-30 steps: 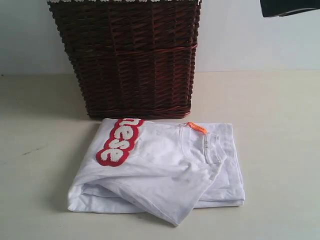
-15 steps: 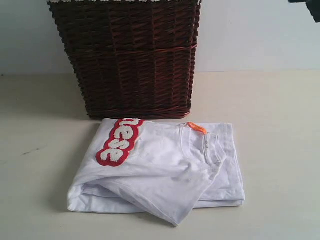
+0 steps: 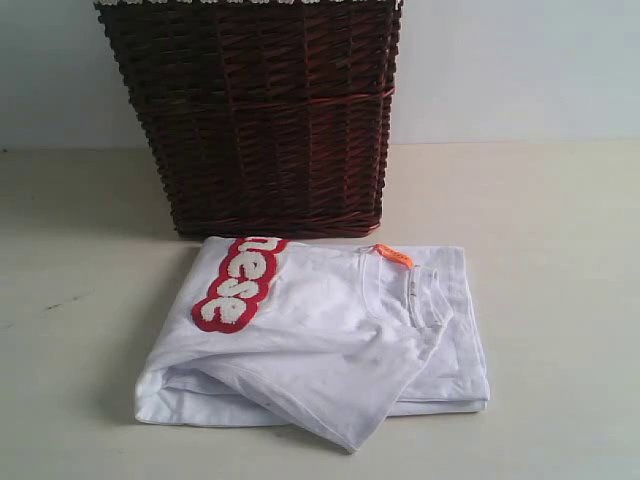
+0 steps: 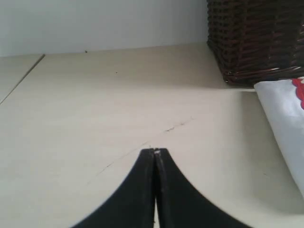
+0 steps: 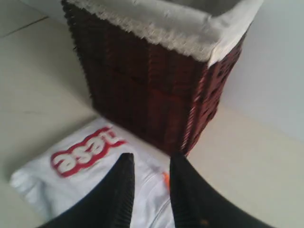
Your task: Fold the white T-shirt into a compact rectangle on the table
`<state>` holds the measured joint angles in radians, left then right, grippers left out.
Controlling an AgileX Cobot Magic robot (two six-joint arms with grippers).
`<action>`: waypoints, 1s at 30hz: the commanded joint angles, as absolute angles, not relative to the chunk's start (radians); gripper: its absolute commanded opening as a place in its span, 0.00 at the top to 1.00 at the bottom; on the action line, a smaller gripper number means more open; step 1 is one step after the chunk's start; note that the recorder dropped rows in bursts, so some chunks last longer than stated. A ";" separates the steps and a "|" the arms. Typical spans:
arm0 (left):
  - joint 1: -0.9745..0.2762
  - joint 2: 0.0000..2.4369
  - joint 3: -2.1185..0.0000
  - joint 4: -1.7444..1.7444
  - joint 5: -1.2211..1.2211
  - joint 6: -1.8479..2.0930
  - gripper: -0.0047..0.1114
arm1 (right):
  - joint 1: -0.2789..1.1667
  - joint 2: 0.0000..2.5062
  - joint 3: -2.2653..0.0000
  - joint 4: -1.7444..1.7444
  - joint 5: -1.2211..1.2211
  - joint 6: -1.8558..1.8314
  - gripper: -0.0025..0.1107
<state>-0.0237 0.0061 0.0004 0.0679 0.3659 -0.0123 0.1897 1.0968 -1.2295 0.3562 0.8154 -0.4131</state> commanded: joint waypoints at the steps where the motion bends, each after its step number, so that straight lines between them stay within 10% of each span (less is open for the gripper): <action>1: -0.022 0.000 0.000 0.063 0.364 -0.010 0.96 | 0.187 1.117 -1.212 0.388 1.105 -0.338 0.74; 15: -0.022 0.000 0.000 0.063 0.364 -0.010 0.96 | 0.187 1.368 -0.896 0.416 0.721 -0.208 0.73; 22: -0.022 0.000 0.000 0.063 0.365 -0.010 0.96 | 0.187 1.696 -0.965 0.471 0.625 -0.264 0.40; 30: -0.022 0.000 0.000 0.063 0.365 -0.010 0.96 | 0.187 1.887 -1.084 0.469 0.568 -0.261 0.43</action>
<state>-0.0237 0.0061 0.0004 0.0662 0.3659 -0.0123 0.1897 1.8449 -1.0570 0.4675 0.5983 -0.2504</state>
